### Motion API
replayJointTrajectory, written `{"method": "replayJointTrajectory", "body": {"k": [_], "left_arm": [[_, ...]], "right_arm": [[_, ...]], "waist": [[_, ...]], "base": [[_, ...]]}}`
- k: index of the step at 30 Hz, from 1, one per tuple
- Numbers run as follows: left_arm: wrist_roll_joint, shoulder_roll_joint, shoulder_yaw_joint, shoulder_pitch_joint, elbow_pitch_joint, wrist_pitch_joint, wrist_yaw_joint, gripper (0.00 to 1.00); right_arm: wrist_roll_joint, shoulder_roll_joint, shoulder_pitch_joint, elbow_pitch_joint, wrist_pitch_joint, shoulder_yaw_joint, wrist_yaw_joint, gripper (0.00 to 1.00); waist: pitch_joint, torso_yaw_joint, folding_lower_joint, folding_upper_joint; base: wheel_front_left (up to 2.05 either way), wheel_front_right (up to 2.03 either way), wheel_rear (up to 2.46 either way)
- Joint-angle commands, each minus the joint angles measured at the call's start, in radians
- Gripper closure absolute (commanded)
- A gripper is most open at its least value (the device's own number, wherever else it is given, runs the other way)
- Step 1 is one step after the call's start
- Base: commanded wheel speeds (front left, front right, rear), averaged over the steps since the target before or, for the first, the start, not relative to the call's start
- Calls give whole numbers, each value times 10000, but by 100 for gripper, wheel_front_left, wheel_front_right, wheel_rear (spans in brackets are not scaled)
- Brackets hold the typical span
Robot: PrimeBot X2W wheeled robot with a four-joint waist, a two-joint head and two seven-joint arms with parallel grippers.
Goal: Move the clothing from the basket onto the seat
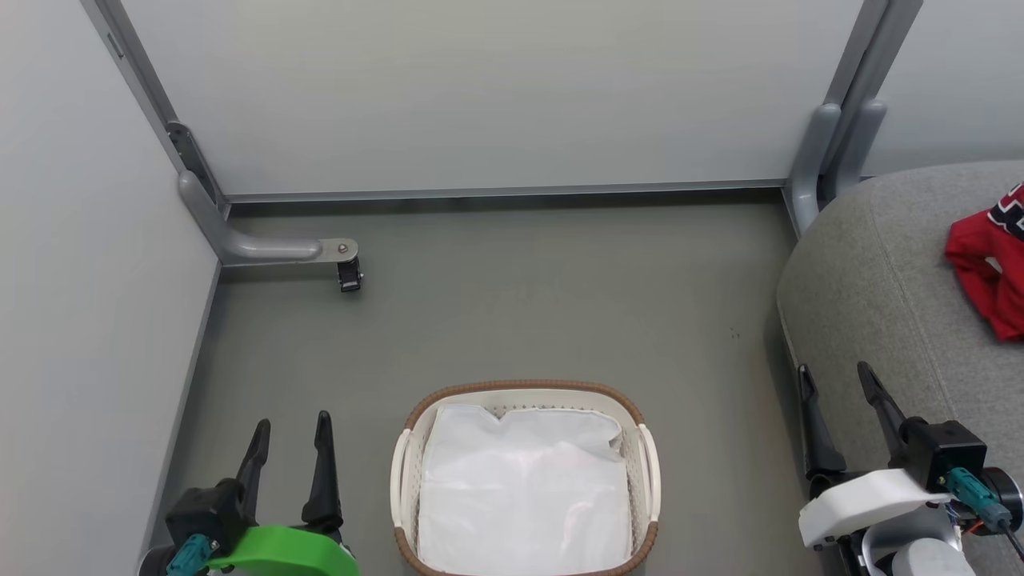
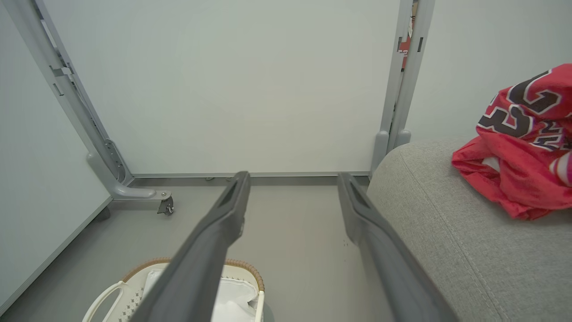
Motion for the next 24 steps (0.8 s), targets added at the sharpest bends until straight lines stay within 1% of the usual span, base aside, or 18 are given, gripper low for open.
{"method": "replayJointTrajectory", "body": {"k": [1,12,24], "left_arm": [[56,-70,99,200,-27,-7,-83,0],[404,-333,381,262,182,-7,-391,0],[463,-474,482,130,530,-7,-659,0]], "right_arm": [[-12,-42,145,-53,-18,-2,-11,0],[224,-39,196,112,-18,204,-11,0],[306,-40,173,227,-18,292,-11,0]], "waist": [[-61,4,1,0],[-154,23,1,0],[-184,12,1,0]], "base": [[0,0,0],[0,0,0],[0,0,0]]}}
